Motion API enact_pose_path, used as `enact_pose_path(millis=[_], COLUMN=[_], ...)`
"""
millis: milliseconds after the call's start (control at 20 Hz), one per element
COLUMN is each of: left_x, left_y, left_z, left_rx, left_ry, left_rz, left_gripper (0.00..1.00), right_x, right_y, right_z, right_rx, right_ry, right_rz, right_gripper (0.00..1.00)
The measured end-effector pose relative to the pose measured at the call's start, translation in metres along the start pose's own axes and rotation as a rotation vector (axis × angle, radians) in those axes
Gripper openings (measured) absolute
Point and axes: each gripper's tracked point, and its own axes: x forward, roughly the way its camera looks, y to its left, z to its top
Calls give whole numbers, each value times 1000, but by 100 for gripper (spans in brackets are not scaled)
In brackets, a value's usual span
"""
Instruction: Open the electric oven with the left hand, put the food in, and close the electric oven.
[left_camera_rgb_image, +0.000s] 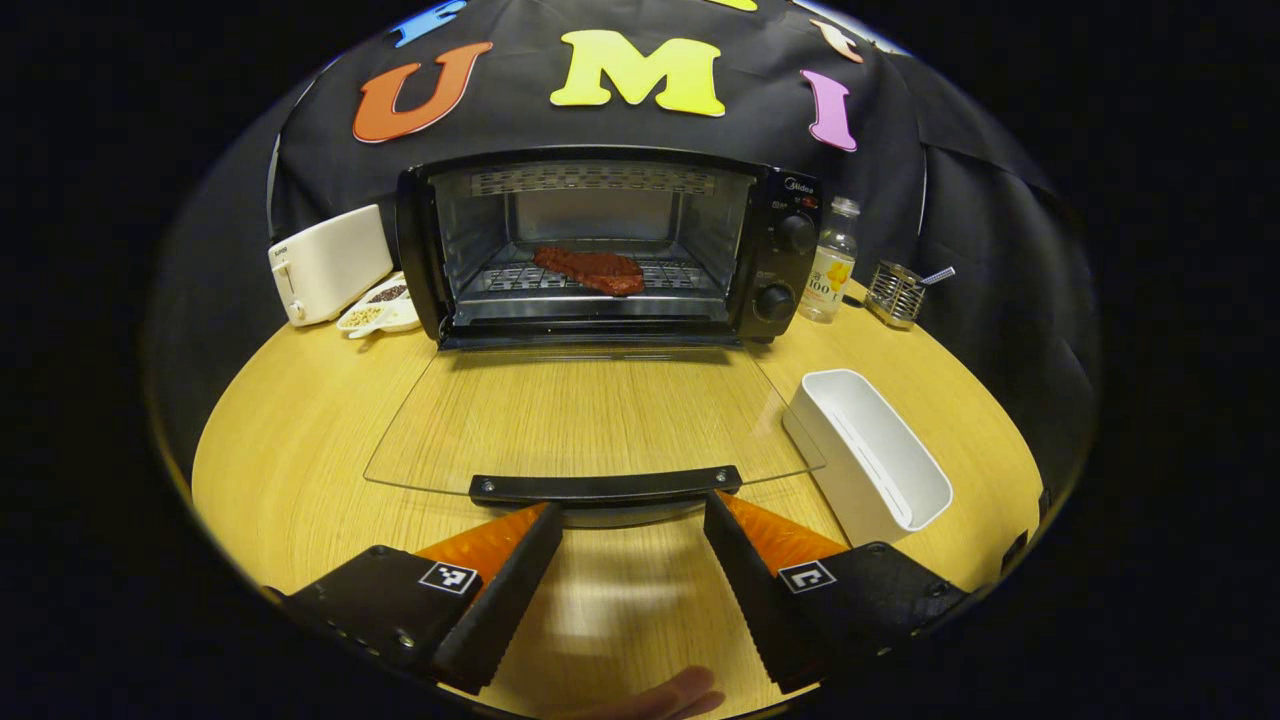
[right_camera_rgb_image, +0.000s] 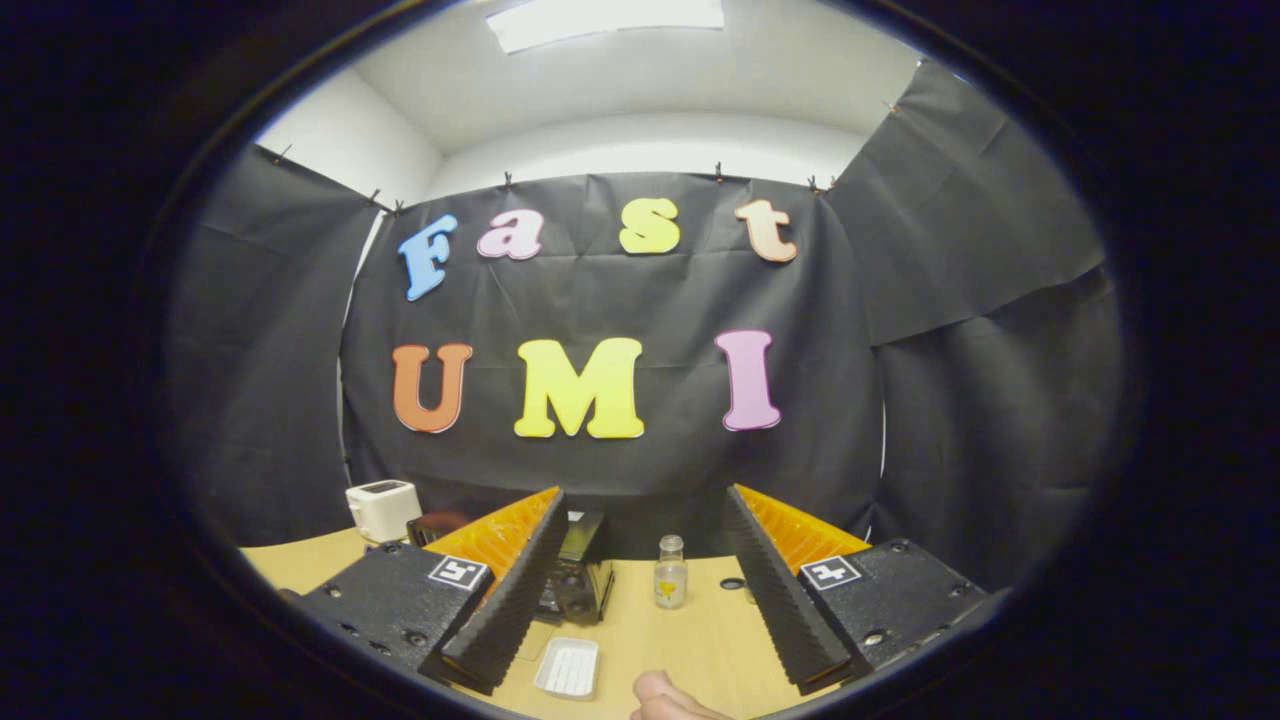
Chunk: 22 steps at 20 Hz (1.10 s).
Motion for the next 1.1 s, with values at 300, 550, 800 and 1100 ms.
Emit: enact_pose_path(millis=[300,550,800,1100], left_x=[-19,-29,-32,-27], left_y=[-4,-1,4,22], left_z=[27,65,83,119], left_rx=[16,97,91,118], left_ry=[-54,-176,-194,-260], left_rz=[0,38,56,87], left_gripper=[93,93,94,94], right_x=[-2,-5,-8,-12], right_y=[-15,-15,-18,-19], right_z=[-8,-11,-13,-13], right_rx=[17,23,22,1], right_ry=[13,18,24,38], right_rz=[-9,4,-2,-16], right_gripper=[99,96,99,98])
